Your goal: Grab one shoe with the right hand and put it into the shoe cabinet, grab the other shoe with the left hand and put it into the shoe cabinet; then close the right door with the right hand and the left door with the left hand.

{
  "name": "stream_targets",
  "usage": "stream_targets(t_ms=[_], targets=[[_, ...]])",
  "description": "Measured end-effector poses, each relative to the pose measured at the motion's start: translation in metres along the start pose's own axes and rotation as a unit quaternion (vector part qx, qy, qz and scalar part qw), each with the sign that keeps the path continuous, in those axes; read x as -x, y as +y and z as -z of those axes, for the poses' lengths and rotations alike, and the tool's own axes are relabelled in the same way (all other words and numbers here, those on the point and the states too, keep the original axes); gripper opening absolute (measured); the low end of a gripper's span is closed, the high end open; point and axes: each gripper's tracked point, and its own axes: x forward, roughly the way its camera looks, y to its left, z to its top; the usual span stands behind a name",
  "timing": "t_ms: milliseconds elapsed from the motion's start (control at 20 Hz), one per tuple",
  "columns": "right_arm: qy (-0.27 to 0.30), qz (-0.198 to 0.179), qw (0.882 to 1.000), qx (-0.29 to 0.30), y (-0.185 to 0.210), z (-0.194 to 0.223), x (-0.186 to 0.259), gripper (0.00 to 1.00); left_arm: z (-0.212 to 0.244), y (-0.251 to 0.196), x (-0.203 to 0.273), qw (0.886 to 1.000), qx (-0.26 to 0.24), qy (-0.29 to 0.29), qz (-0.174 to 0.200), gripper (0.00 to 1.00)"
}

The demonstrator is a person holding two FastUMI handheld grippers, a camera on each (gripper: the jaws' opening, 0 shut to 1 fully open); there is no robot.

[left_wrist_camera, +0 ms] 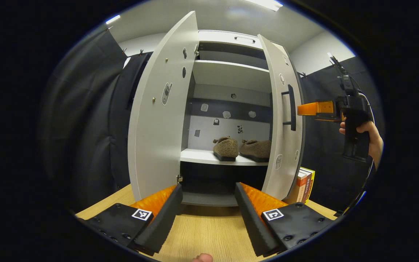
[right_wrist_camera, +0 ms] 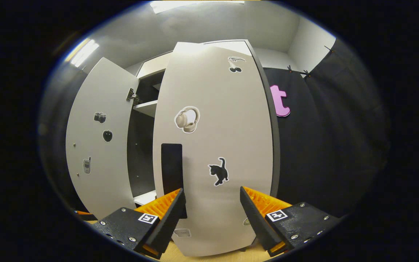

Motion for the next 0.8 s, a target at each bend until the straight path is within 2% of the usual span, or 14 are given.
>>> stream_targets(t_ms=[50,100,150,600,650,700,750,800], targets=[[-0.004,-0.001,1.0,-0.002,0.002,-0.001,-0.004,0.93,-0.001,0.002,0.0,1.0,0.001,-0.001,-0.002,0.95],[-0.004,-0.001,1.0,-0.002,0.004,0.0,-0.007,0.92,-0.001,0.002,-0.001,1.0,0.001,-0.001,-0.004,0.95],[-0.005,0.001,1.0,0.001,0.006,0.0,-0.011,0.92,-0.001,0.004,0.0,1.0,0.001,-0.001,-0.005,0.99],[0.012,0.012,1.0,0.022,0.019,0.008,-0.052,0.92,-0.006,0.009,-0.003,1.0,0.001,-0.009,-0.009,0.99],[0.015,0.014,1.0,0.017,0.018,0.009,-0.056,0.92,-0.006,0.01,-0.003,1.0,0.002,-0.01,-0.01,0.95],[0.019,0.016,1.0,0.01,0.018,0.011,-0.06,0.91,-0.006,0.012,-0.003,1.0,0.004,-0.011,-0.011,0.99],[0.023,0.018,1.0,0.005,0.019,0.011,-0.062,0.91,-0.006,0.012,-0.004,1.0,0.009,-0.012,-0.011,0.99],[0.026,0.018,0.999,0.002,0.019,0.012,-0.065,0.91,-0.005,0.011,-0.004,1.0,0.014,-0.011,-0.009,0.95]])
